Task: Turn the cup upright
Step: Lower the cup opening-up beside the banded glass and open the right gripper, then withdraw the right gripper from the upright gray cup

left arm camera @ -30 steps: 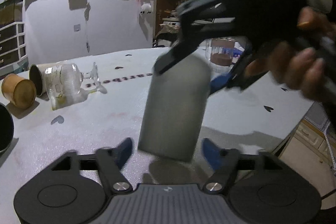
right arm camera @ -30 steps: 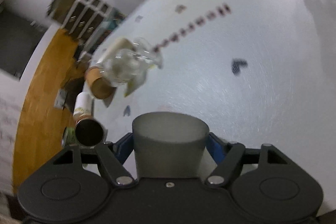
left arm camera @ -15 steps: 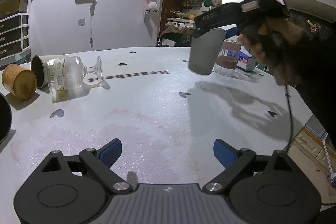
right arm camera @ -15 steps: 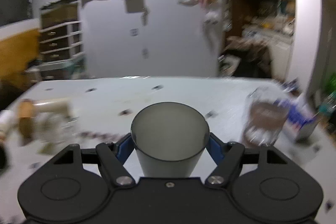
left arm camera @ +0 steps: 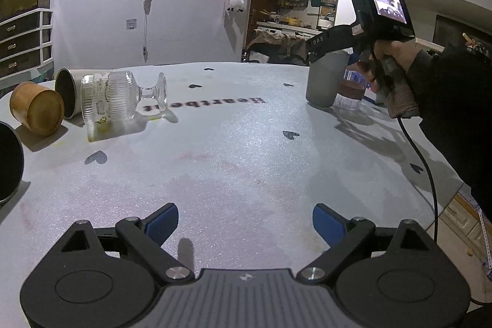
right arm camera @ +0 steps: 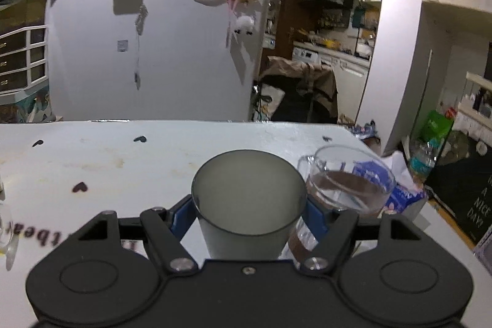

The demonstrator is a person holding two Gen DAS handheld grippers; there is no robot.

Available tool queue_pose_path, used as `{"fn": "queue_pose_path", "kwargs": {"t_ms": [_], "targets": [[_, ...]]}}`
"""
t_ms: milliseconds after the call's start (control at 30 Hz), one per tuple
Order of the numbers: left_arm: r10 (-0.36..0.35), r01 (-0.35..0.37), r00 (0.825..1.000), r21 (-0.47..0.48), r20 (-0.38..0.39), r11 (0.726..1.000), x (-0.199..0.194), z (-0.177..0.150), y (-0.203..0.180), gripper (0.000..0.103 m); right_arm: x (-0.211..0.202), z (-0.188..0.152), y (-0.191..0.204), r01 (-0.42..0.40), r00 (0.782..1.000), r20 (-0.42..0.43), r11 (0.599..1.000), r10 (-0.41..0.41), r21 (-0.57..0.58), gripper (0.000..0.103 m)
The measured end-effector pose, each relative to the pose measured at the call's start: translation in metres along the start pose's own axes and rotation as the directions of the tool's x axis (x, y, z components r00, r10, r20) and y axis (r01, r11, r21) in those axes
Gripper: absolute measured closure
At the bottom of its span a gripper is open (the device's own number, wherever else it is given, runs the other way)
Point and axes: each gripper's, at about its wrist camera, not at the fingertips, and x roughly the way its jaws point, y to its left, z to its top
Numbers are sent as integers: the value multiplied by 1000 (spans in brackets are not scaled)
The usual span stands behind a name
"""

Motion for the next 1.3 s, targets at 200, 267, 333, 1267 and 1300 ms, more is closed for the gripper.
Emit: {"fn": "queue_pose_path", "kwargs": {"t_ms": [200, 267, 333, 1267, 1300], "targets": [[4, -4, 1000, 0, 10, 1000, 0, 3, -2, 9, 1, -7, -7, -12, 1000, -19, 999, 13, 44, 16], [6, -6, 1000, -3, 15, 1000, 0, 6, -1, 9, -6, -8, -9, -27, 1000, -14, 999, 27, 45, 15], [8, -8, 1000, -4, 23, 1000, 0, 10, -1, 9, -17, -9, -12, -46, 999, -2, 998, 47, 51, 13], [46, -46, 975, -7, 215, 999, -43, 44, -28, 0, -253, -130, -64, -113, 958, 270, 992, 94, 56, 0], [47, -47, 974, -9, 223, 999, -46, 44, -29, 0, -257, -133, -64, -109, 957, 276, 993, 91, 52, 0]]}}
